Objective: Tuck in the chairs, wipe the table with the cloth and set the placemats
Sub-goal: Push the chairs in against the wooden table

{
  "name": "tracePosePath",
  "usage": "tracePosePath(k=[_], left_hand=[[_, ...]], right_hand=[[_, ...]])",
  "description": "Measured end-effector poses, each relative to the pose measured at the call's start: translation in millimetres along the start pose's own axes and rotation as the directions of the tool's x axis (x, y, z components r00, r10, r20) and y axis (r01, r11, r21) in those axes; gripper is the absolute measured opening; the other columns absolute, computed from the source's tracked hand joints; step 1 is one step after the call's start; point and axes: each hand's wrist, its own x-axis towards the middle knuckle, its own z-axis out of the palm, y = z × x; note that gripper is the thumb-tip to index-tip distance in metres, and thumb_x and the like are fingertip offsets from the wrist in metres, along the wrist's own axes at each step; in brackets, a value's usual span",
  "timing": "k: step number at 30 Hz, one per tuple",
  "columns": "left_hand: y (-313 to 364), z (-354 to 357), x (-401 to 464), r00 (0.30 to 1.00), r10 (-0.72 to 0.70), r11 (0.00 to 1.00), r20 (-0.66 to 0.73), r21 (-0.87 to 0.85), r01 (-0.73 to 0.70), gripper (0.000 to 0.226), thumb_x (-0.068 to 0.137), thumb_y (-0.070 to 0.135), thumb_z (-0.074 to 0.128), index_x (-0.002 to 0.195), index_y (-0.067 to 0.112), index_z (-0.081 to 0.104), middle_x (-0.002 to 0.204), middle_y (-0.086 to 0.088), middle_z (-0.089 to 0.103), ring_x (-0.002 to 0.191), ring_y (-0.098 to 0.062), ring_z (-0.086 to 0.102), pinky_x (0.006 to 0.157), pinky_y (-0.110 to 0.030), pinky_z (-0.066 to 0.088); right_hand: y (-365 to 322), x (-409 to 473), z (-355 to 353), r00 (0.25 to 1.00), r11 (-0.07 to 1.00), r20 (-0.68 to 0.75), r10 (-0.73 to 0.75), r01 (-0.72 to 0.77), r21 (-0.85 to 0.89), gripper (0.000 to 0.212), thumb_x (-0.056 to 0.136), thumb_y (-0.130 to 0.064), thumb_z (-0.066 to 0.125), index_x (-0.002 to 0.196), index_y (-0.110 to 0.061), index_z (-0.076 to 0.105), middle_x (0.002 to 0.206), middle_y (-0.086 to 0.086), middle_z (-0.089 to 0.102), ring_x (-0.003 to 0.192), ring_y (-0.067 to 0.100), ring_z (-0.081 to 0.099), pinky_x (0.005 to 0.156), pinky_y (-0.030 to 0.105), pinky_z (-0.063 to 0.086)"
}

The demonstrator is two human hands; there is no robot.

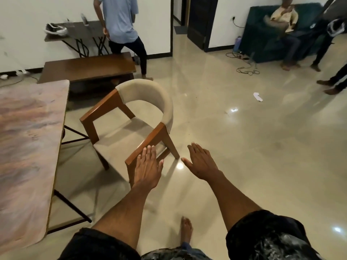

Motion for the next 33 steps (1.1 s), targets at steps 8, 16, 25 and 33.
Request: tracePosePath(k=[8, 16, 25, 33], left_hand=[[5.5, -0.9, 79.1, 0.992, -0.126, 0.991, -0.027, -0.045, 0.125, 0.074, 0.114, 0.055, 0.016, 0.172, 0.014, -0.003, 0.18, -0.008, 0.001, 0.167, -0.026, 0.0, 0.132, -0.041, -0.006], [-24.5, -10.0, 165.2, 0.973, -0.231, 0.969, 0.023, -0.087, 0.232, 0.073, 0.114, 0.053, 0.018, 0.172, 0.012, 0.0, 0.18, -0.008, 0.0, 0.167, -0.026, -0.002, 0.135, -0.046, 0.003], [-25.0, -24.4, 282.5, 0.964, -0.253, 0.956, 0.081, -0.132, 0.262, 0.072, 0.114, 0.052, 0.015, 0.171, 0.015, -0.008, 0.18, -0.005, -0.012, 0.167, -0.024, -0.01, 0.135, -0.045, -0.003], [-42.8, -23.7, 323.4, 0.92, -0.388, 0.902, 0.051, -0.182, 0.391, 0.073, 0.113, 0.054, 0.013, 0.171, 0.016, -0.012, 0.179, -0.005, -0.016, 0.166, -0.024, -0.013, 0.135, -0.043, -0.003]], right_hand=[[34.0, 123.0, -30.7, 0.99, 0.99, 0.051, -0.132, 0.134, -0.043, 0.073, 0.11, -0.059, 0.031, 0.163, -0.008, 0.028, 0.173, 0.017, 0.025, 0.162, 0.03, 0.019, 0.127, 0.044, 0.024], [32.8, 233.3, -27.6, 0.971, 0.978, 0.119, -0.206, 0.21, -0.022, 0.108, 0.085, -0.073, -0.008, 0.163, -0.008, 0.027, 0.173, 0.016, 0.026, 0.162, 0.028, 0.02, 0.127, 0.043, 0.025], [48.4, 346.6, -68.2, 0.967, 0.971, 0.14, -0.213, 0.225, -0.075, 0.102, 0.092, -0.076, 0.0, 0.166, -0.01, 0.02, 0.175, 0.013, 0.021, 0.163, 0.026, 0.018, 0.128, 0.042, 0.022], [24.2, 431.3, -79.4, 0.905, 0.906, 0.201, -0.376, 0.404, -0.126, 0.067, 0.111, -0.055, 0.034, 0.16, -0.01, 0.03, 0.17, 0.014, 0.032, 0.158, 0.03, 0.028, 0.125, 0.045, 0.027]])
